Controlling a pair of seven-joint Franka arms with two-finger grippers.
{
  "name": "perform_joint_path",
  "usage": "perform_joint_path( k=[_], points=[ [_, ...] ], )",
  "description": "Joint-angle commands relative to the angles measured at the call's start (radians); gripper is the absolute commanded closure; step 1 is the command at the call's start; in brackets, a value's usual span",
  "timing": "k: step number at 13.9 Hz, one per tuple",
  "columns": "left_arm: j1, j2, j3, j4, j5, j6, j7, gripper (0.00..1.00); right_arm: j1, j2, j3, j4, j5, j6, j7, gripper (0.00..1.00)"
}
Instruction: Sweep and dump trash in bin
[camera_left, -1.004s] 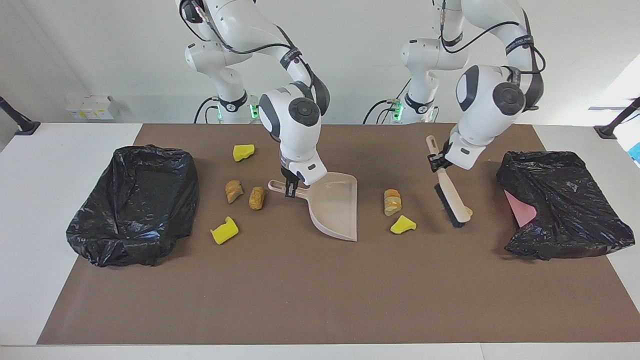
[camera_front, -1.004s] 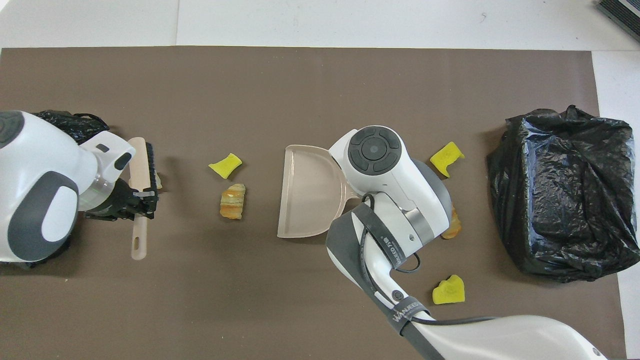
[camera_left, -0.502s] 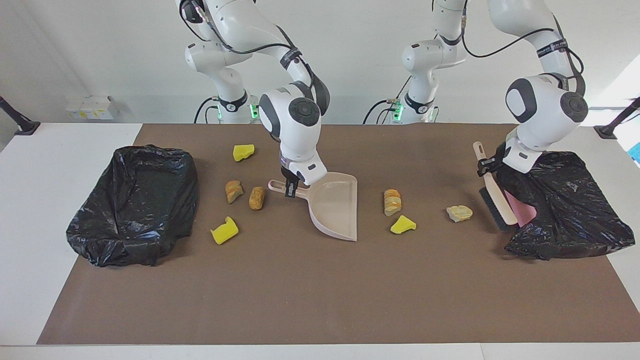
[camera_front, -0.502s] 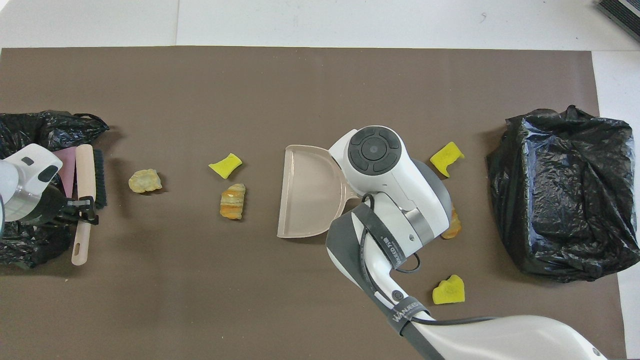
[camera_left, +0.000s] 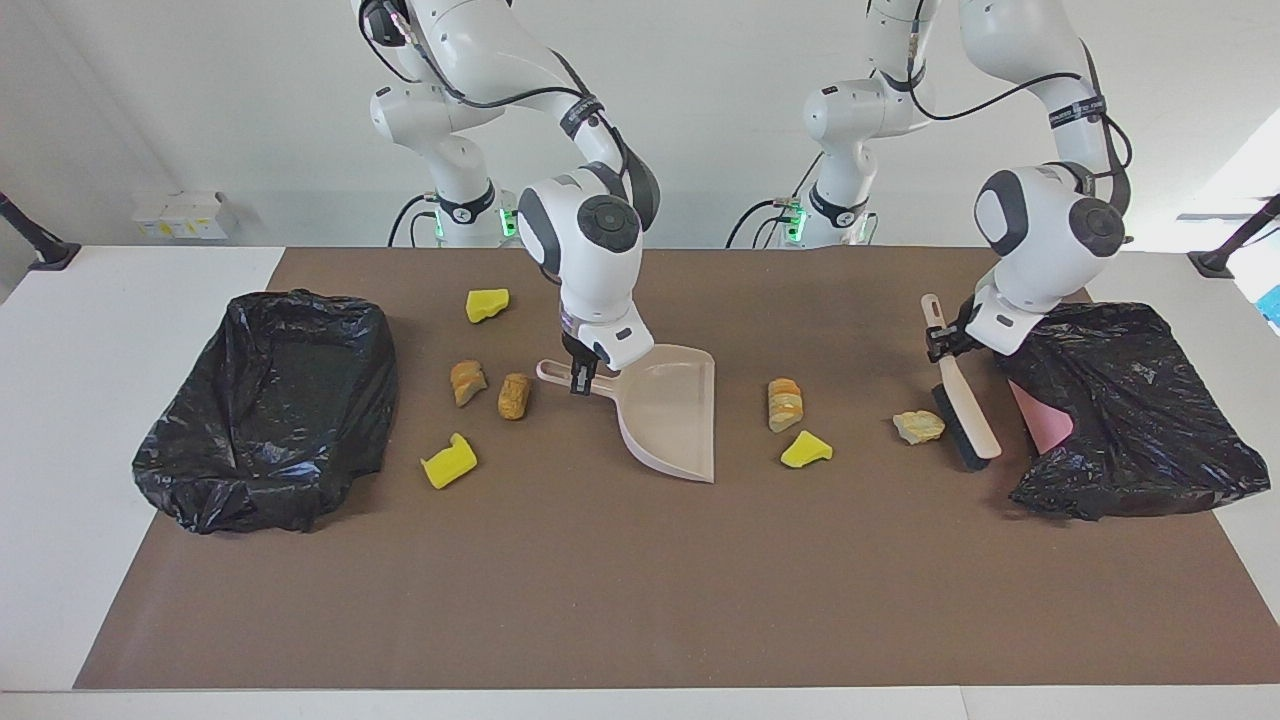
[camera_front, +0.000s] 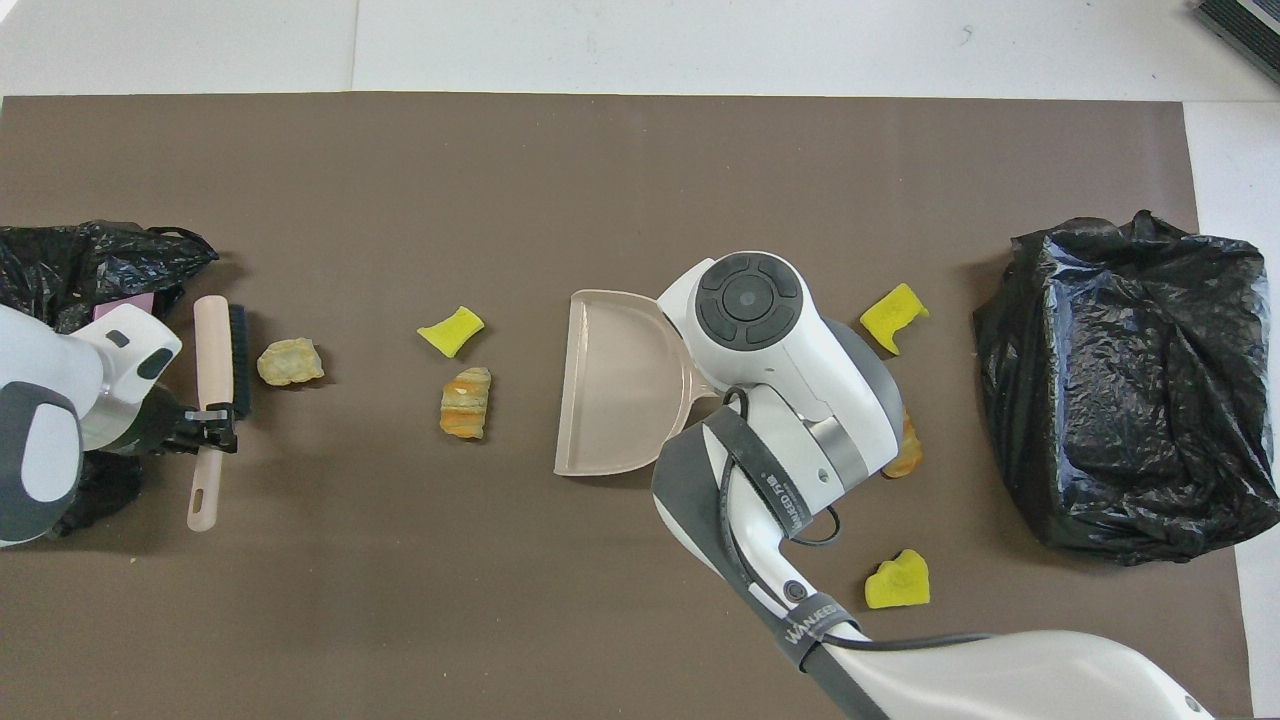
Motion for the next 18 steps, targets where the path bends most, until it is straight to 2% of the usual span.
perform_joint_path(
  k=[1, 3, 7, 12, 14, 18],
  points=[
    [-0.105, 0.021, 0.014, -0.015, 0.013, 0.065, -0.052, 1.0, -0.007, -0.02, 0.009, -0.013, -0.015, -0.007, -0.025, 1.0],
    [-0.178, 0.047, 0.013, -0.006, 0.013, 0.102, -0.072, 1.0, -0.007, -0.02, 0.009, -0.012, -0.015, -0.007, -0.025, 1.0],
    [-0.337, 0.052, 0.009, -0.003, -0.001, 0.116, -0.075, 1.0, -0.007, -0.02, 0.009, -0.01, -0.015, -0.008, -0.025, 1.0],
    [-0.5, 0.047, 0.006, 0.0, -0.224, 0.186, -0.079, 1.0, -0.007, -0.02, 0.009, -0.01, -0.015, -0.008, -0.025, 1.0],
    [-0.521, 0.052, 0.004, 0.008, -0.329, 0.239, -0.101, 1.0, -0.007, -0.02, 0.009, -0.01, -0.015, -0.008, -0.025, 1.0],
    [-0.5, 0.032, 0.018, 0.032, -0.34, 0.155, -0.17, 1.0, -0.007, -0.02, 0.009, -0.01, -0.015, -0.008, -0.025, 1.0]
  ],
)
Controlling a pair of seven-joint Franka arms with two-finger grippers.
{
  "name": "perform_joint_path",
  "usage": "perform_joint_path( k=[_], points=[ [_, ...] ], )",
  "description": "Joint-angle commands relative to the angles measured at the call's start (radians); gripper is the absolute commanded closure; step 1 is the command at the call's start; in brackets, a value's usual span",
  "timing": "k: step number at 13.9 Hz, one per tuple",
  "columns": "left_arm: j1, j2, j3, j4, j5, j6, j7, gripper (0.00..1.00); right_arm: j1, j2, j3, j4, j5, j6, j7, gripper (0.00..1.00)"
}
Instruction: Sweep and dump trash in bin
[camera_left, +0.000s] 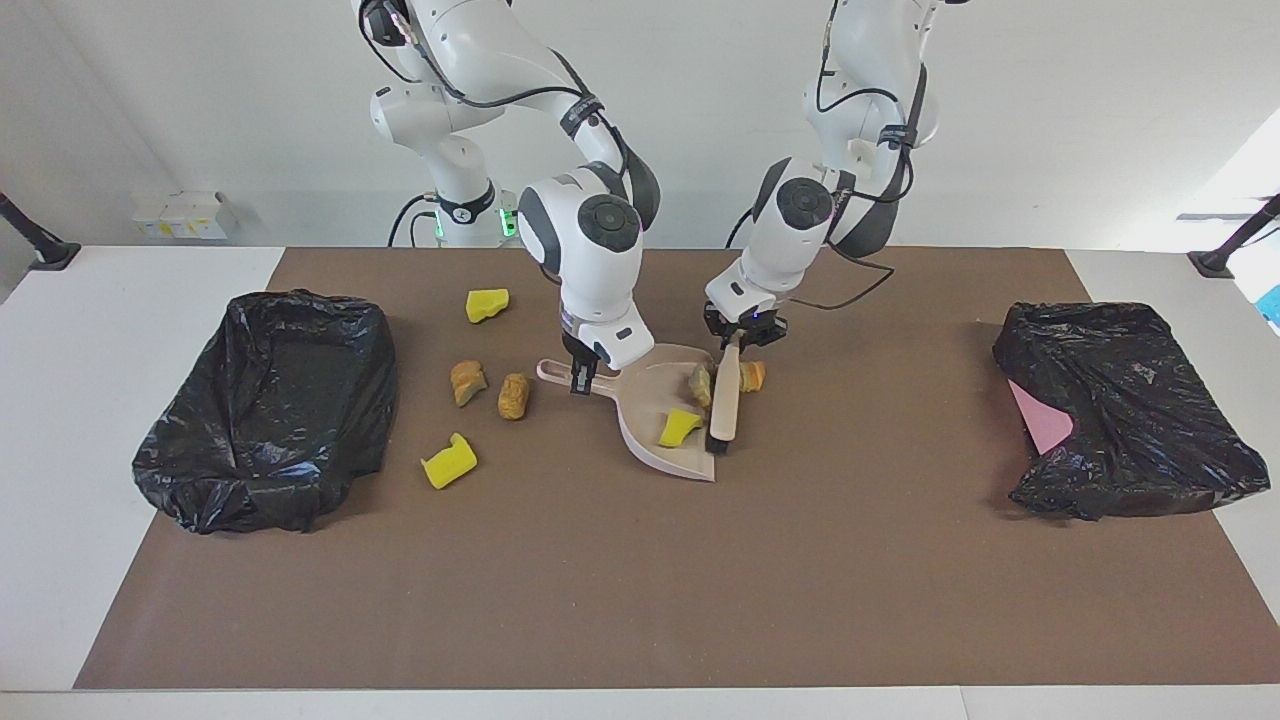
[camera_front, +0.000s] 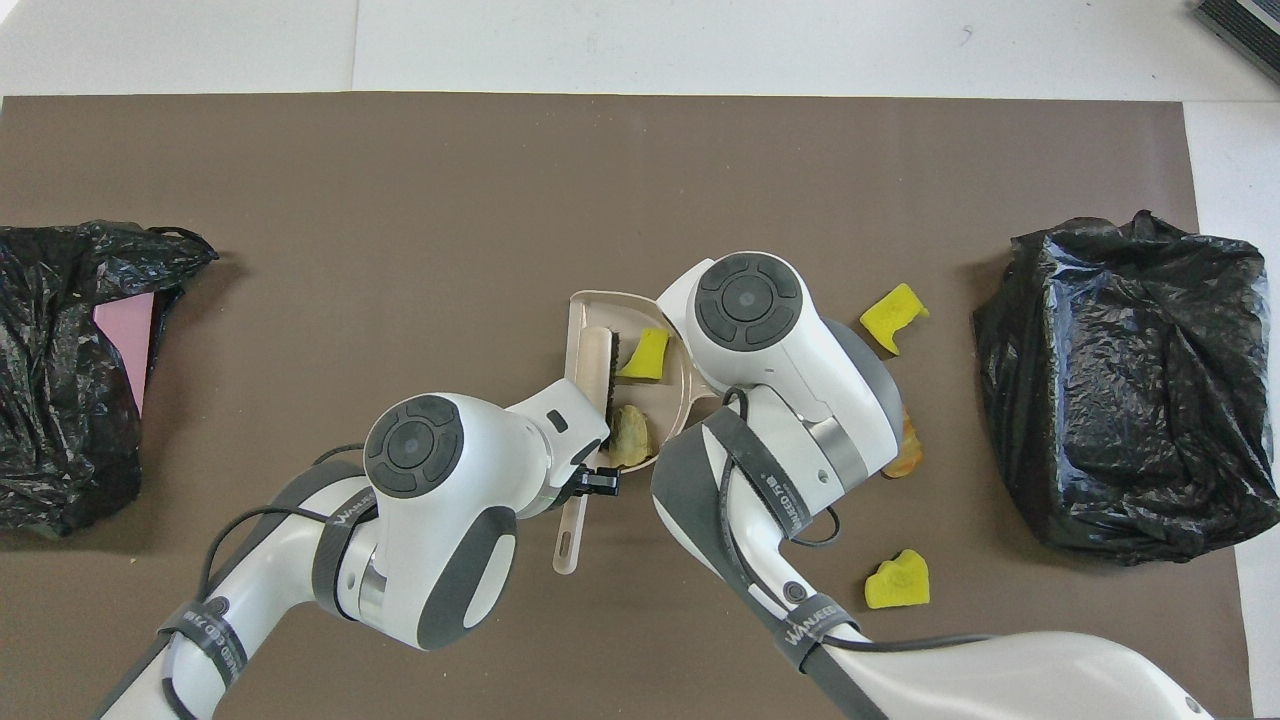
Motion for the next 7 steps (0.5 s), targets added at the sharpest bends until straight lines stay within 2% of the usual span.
perform_joint_path(
  k=[1, 3, 7],
  points=[
    [0.043, -0.044, 0.02, 0.017, -0.017, -0.106, -0.06, 1.0, -0.007, -0.019, 0.008, -0.01, -0.015, -0.008, -0.024, 1.0],
    [0.064, -0.084, 0.023, 0.016, 0.006, -0.187, -0.17, 1.0, -0.007, -0.019, 0.008, -0.012, -0.015, -0.009, -0.024, 1.0],
    [0.084, -0.142, 0.026, -0.042, 0.151, -0.316, -0.403, 1.0, -0.007, -0.019, 0.008, -0.012, -0.015, -0.009, -0.024, 1.0]
  ],
)
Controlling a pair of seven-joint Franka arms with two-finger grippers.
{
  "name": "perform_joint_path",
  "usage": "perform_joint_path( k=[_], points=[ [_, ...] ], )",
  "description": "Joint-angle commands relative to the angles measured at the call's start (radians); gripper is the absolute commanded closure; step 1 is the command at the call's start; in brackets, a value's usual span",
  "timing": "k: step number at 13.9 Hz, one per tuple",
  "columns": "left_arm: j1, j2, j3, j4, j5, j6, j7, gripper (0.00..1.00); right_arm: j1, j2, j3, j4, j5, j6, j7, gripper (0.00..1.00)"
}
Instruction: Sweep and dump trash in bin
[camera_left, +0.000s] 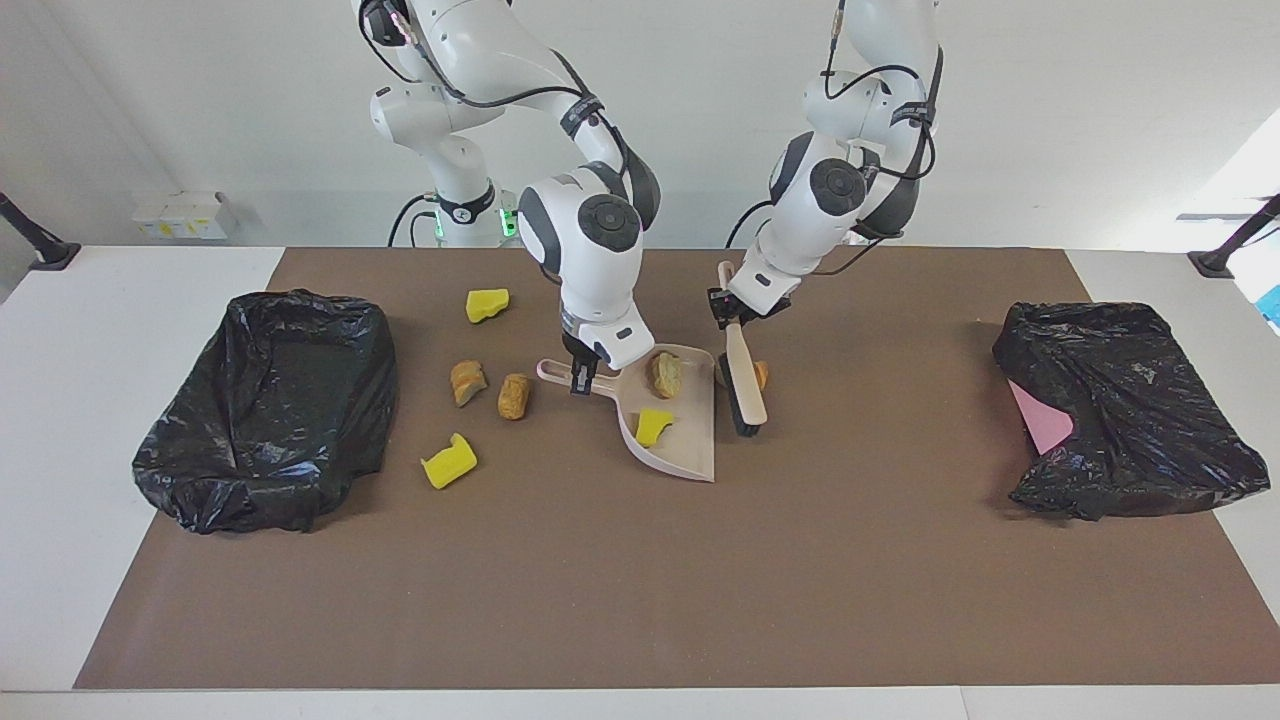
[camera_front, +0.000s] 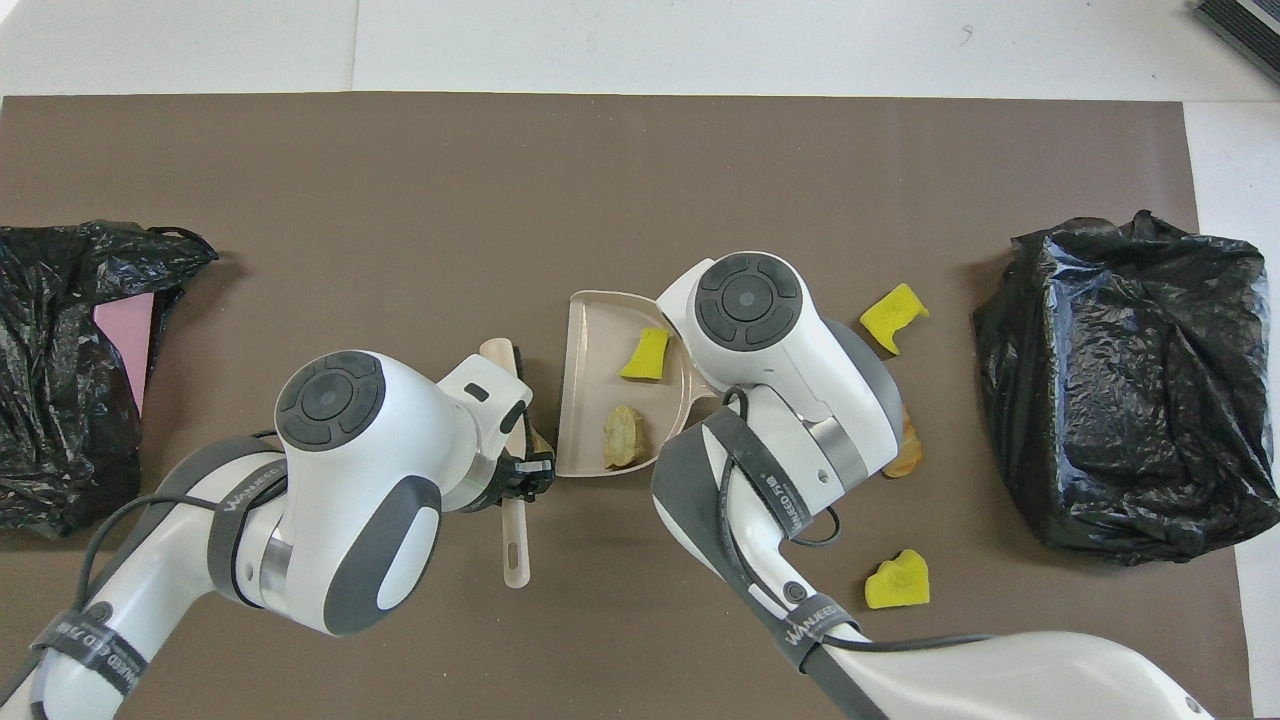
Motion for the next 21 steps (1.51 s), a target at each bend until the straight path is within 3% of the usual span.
perform_joint_path(
  k=[1, 5, 8, 12, 18, 21],
  points=[
    [0.016, -0.083, -0.005, -0.102, 0.053, -0.04, -0.115, 1.0, -0.006, -0.019, 0.008, -0.012, -0.015, -0.009, -0.024, 1.0],
    [0.05, -0.171, -0.008, -0.252, 0.053, 0.029, -0.134, 1.0, -0.009, -0.018, 0.008, -0.012, -0.015, 0.009, -0.108, 1.0],
    [0.021, -0.13, -0.014, -0.263, 0.052, 0.12, -0.212, 1.0, -0.009, -0.018, 0.008, -0.013, -0.015, 0.008, -0.121, 1.0],
    [-0.065, -0.039, -0.019, -0.222, 0.017, 0.281, -0.205, 1.0, -0.009, -0.018, 0.008, -0.013, -0.015, 0.006, -0.121, 1.0],
    [-0.14, 0.07, -0.042, -0.027, -0.057, 0.296, -0.188, 1.0, -0.007, -0.018, 0.008, -0.013, -0.015, 0.006, -0.12, 1.0],
    [-0.142, 0.088, -0.055, 0.004, -0.089, 0.347, -0.188, 1.0, -0.007, -0.018, 0.008, -0.013, -0.015, 0.006, -0.118, 1.0]
  ],
)
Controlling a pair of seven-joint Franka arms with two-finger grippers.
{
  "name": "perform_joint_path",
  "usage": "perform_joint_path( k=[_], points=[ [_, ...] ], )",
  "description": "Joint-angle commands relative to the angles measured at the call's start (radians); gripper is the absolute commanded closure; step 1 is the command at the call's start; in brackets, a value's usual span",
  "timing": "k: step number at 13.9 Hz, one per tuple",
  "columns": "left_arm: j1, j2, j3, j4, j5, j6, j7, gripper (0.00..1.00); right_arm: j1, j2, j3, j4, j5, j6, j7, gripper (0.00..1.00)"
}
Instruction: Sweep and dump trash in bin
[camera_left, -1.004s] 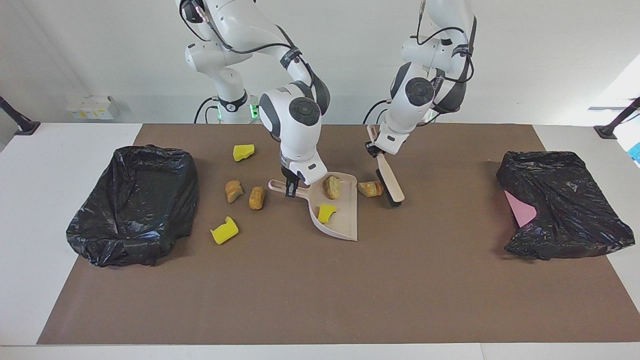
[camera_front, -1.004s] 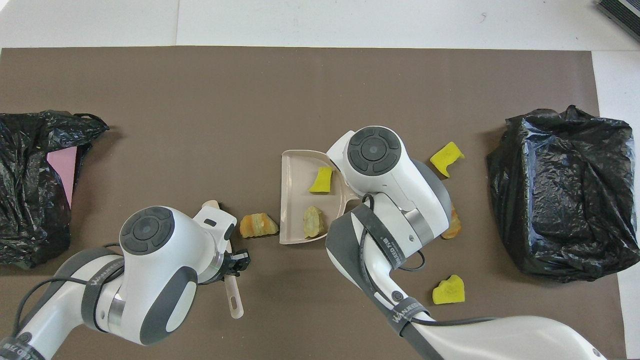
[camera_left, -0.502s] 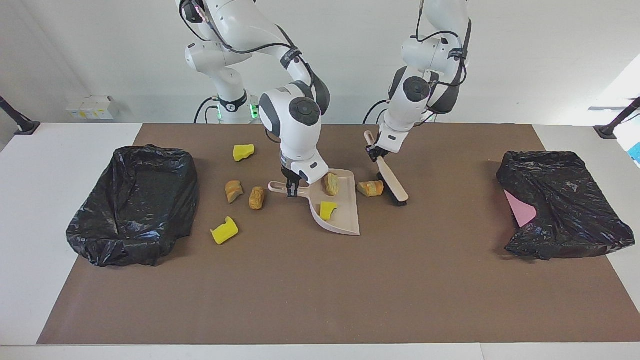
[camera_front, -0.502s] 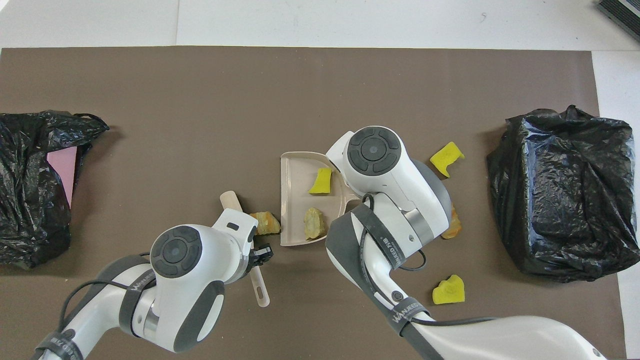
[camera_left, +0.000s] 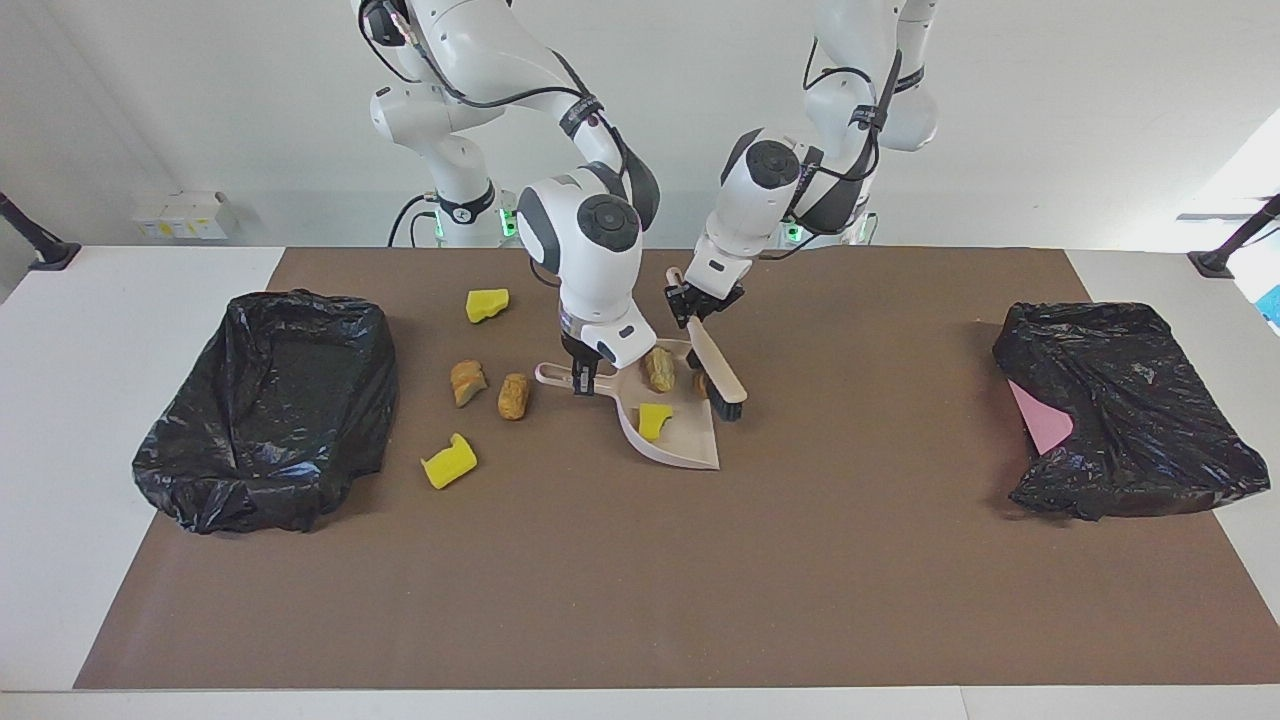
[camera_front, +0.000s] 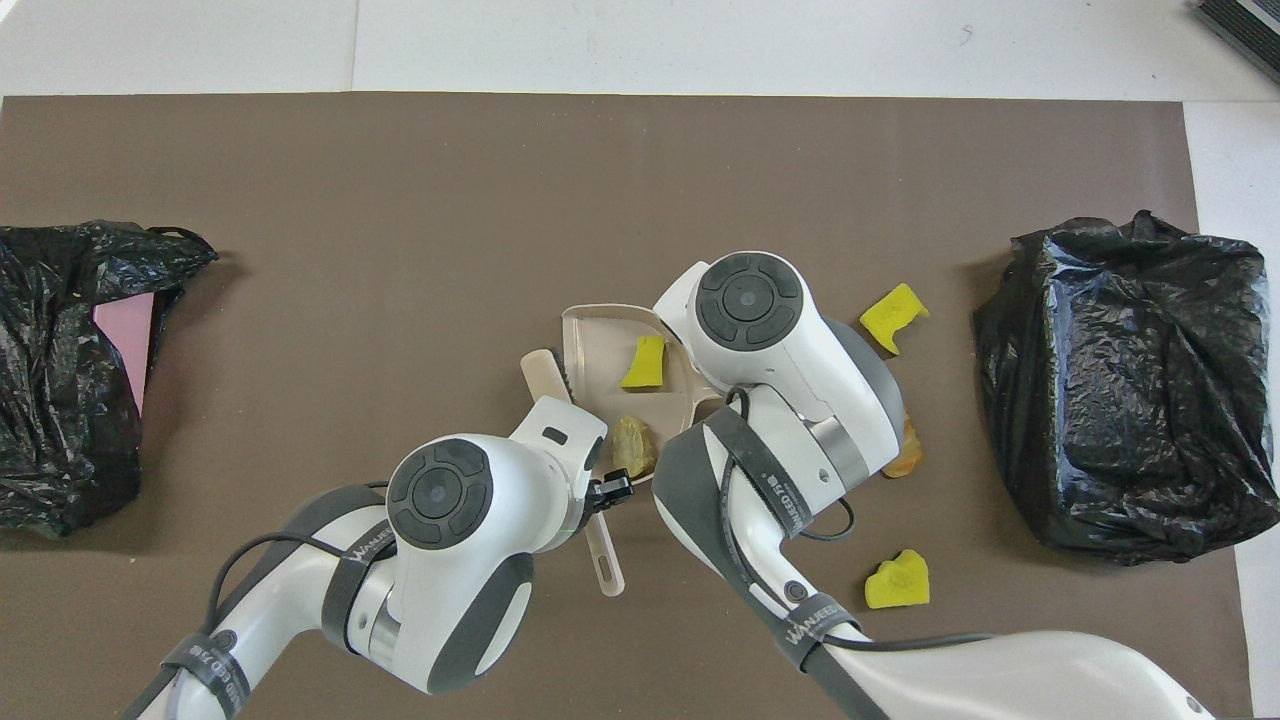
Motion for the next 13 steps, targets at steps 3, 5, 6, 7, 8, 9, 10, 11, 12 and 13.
perform_joint_path(
  k=[3, 5, 6, 7, 8, 9, 10, 11, 12, 13],
  points=[
    [0.004, 0.021, -0.006, 0.048, -0.07, 0.037, 0.002, 1.0, -0.007, -0.018, 0.009, -0.012, -0.009, 0.004, -0.023, 1.0],
    [0.013, 0.018, -0.004, 0.082, -0.148, 0.034, 0.005, 1.0, -0.008, -0.018, 0.009, -0.012, -0.009, 0.004, -0.023, 1.0],
    [0.039, 0.017, -0.006, 0.086, -0.156, 0.031, 0.005, 1.0, -0.008, -0.018, 0.009, -0.012, -0.009, 0.004, -0.023, 1.0],
    [0.059, 0.014, -0.007, 0.086, -0.159, 0.024, 0.006, 1.0, -0.008, -0.018, 0.009, -0.012, -0.009, 0.004, -0.023, 1.0],
    [0.061, -0.002, -0.003, 0.083, -0.161, 0.007, 0.006, 1.0, -0.008, -0.018, 0.009, -0.012, -0.009, 0.004, -0.023, 1.0],
    [0.063, -0.011, 0.006, 0.079, -0.162, -0.025, 0.006, 1.0, -0.008, -0.018, 0.009, -0.012, -0.009, 0.004, -0.024, 1.0],
    [0.078, -0.022, 0.008, 0.074, -0.162, -0.066, 0.008, 1.0, -0.008, -0.018, 0.009, -0.012, -0.009, 0.004, -0.027, 1.0],
    [0.104, -0.028, 0.008, 0.068, -0.161, -0.122, 0.019, 1.0, -0.011, -0.018, 0.009, -0.012, -0.009, 0.004, -0.029, 1.0],
    [0.121, -0.042, 0.009, 0.063, -0.159, -0.18, 0.07, 1.0, -0.017, -0.019, 0.009, -0.01, -0.009, 0.004, -0.031, 1.0],
    [0.13, -0.055, 0.014, 0.056, -0.155, -0.249, 0.148, 1.0, -0.019, -0.021, 0.009, -0.01, -0.009, 0.004, -0.032, 1.0]
  ],
)
